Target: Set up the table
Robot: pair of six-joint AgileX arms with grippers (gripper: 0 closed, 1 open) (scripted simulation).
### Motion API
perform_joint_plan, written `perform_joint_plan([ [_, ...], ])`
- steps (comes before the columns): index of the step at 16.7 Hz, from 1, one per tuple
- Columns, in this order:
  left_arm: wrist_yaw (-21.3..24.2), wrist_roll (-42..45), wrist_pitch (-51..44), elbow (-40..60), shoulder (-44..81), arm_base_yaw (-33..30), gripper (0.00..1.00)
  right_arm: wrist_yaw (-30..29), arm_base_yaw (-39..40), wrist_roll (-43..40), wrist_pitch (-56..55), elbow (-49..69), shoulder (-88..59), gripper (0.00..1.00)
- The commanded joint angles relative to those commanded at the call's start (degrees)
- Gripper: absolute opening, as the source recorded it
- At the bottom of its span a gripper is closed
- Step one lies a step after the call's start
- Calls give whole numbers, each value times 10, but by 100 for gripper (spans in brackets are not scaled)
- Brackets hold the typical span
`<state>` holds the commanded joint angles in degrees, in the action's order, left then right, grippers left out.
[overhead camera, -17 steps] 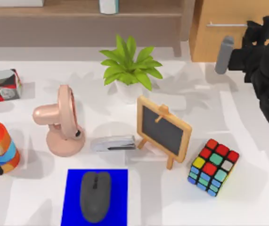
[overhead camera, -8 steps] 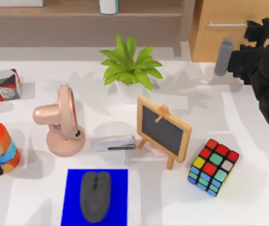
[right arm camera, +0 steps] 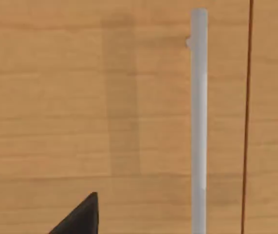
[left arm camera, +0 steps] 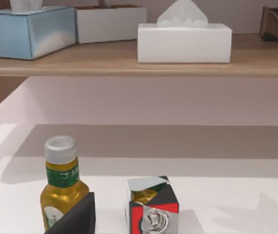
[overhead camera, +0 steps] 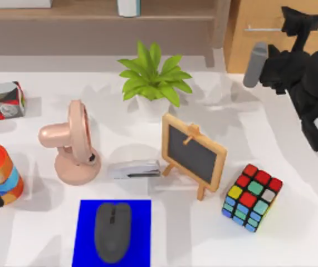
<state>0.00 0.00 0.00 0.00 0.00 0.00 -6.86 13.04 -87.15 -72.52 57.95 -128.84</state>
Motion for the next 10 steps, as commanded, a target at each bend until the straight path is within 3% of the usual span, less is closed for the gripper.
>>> perform_joint_plan([
  [10,0,0,0,0,0,0,100,-56,-17,-11,-8,-73,9,100],
])
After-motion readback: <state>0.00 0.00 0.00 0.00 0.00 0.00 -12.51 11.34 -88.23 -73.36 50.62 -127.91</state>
